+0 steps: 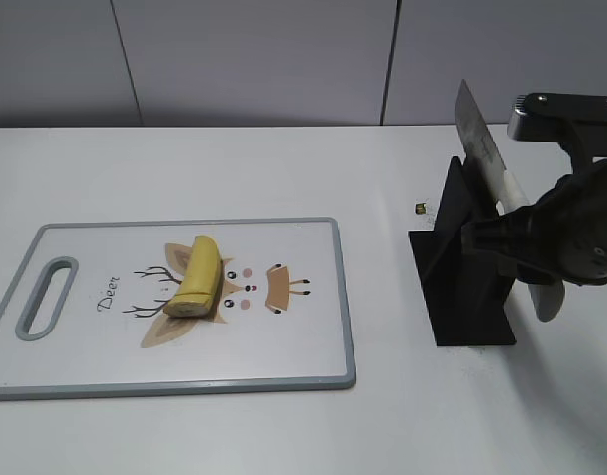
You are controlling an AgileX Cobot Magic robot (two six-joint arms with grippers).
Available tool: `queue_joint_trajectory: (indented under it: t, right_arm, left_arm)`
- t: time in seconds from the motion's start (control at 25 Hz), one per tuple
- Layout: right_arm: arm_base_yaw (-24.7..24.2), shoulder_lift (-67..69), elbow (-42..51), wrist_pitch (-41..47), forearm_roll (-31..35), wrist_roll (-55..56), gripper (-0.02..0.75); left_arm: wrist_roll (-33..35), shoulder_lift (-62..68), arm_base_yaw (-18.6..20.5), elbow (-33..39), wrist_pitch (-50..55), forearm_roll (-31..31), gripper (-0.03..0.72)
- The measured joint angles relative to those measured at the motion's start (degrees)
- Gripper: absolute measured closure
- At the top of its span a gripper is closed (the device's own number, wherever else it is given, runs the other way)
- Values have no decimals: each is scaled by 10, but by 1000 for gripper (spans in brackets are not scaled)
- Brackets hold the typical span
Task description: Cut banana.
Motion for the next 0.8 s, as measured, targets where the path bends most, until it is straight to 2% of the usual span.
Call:
queue_joint_trajectory:
  t: [0.72,0.8]
  right_arm:
    - [0,38,-6,-1,-3,-23,578]
    - [0,38,-9,2,1,-23,551]
  left_arm:
    - [0,0,0,0,0,0,146]
    - [0,0,0,0,0,0,146]
